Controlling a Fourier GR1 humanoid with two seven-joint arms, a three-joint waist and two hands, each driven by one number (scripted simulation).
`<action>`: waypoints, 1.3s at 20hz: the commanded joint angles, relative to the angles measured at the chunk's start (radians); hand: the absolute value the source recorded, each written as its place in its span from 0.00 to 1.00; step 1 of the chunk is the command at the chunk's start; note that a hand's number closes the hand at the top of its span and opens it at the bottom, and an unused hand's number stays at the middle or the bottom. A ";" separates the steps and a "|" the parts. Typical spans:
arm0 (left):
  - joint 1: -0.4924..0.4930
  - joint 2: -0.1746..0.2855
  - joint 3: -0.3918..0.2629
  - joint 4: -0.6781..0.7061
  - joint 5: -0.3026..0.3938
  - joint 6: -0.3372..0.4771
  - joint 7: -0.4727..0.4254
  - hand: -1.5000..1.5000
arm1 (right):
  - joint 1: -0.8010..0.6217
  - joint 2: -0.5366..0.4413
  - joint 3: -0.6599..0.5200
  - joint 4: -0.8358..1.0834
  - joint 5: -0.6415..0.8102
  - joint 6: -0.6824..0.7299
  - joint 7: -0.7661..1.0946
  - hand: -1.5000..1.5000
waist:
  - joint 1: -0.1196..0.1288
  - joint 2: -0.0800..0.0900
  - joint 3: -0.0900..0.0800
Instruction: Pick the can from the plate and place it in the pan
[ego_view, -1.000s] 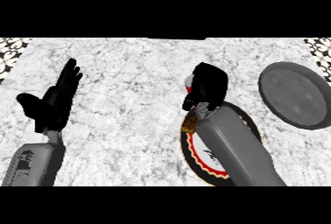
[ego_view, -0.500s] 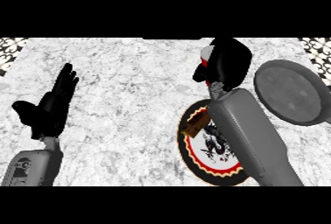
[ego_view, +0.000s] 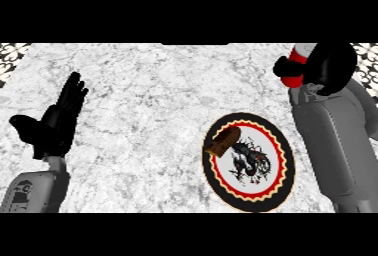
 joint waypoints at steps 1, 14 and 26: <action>-0.007 0.010 0.006 -0.002 0.007 -0.017 0.021 0.50 | 0.063 -0.088 -0.083 0.052 -0.050 -0.038 -0.092 1.00 | 0.000 0.000 0.000; -0.074 -0.008 0.009 0.047 0.007 -0.018 -0.005 0.50 | -0.015 -0.337 -0.325 0.722 -0.166 -0.338 -0.538 1.00 | 0.036 0.018 0.003; -0.020 -0.021 -0.011 0.022 -0.007 -0.022 -0.030 0.50 | -0.008 -0.339 -0.553 0.934 -0.494 -0.107 -0.877 0.00 | 0.045 0.020 0.006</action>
